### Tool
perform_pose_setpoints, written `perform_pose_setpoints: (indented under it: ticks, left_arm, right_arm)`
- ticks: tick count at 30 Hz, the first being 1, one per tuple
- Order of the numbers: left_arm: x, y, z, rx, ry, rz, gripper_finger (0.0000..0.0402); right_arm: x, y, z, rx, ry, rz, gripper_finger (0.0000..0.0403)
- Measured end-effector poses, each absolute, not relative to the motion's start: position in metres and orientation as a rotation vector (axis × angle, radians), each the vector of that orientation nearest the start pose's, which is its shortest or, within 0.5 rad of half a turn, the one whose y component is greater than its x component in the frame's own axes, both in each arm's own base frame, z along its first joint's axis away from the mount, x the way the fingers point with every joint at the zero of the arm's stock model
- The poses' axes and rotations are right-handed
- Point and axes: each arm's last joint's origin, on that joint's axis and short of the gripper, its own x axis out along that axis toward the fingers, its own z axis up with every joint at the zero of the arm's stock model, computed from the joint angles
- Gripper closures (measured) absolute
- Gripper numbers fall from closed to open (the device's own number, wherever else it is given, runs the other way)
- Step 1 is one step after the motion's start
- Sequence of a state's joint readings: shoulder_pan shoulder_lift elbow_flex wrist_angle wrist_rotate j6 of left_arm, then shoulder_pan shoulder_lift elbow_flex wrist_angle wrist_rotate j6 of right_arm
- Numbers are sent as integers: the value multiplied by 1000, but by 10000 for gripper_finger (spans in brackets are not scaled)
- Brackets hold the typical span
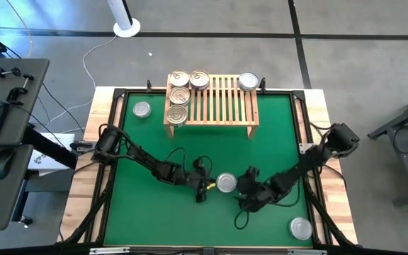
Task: Stack canned seafood by type on shelf
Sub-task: Stack the center green tuna can on top of the green tuna can on the shelf
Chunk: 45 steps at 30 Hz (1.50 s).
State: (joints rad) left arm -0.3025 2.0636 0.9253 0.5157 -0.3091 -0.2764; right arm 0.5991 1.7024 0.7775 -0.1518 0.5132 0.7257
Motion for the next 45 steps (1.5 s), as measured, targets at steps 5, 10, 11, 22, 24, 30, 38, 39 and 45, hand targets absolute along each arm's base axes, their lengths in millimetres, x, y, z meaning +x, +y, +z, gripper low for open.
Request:
perform_pose_setpoints:
  ticks: [5, 10, 11, 22, 24, 30, 38, 39, 45]
  left_arm:
    - [367, -104, 85, -98, 573, 63, 401]
    - [370, -98, 88, -116, 532, 72, 402]
    - [371, -97, 89, -120, 524, 73, 401]
    - [377, -89, 80, -149, 543, 52, 402]
    - [377, -89, 80, -150, 538, 51, 402]
    - [379, -90, 81, -154, 521, 47, 402]
    - [378, -93, 81, -139, 510, 82, 401]
    - [378, -94, 81, -136, 510, 86, 401]
    - [366, -99, 91, -112, 597, 139, 401]
  right_arm:
    - [247, 146, 106, 139, 701, -278, 5]
    - [247, 139, 92, 128, 614, -283, 5]
    - [249, 138, 89, 120, 599, -287, 4]
    - [259, 138, 72, 61, 520, -349, 3]
    - [259, 138, 72, 62, 513, -348, 3]
    - [261, 137, 73, 82, 483, -376, 3]
    - [260, 134, 72, 143, 440, -468, 4]
    - [260, 135, 72, 150, 436, -470, 4]
    - [259, 147, 78, 266, 359, -481, 4]
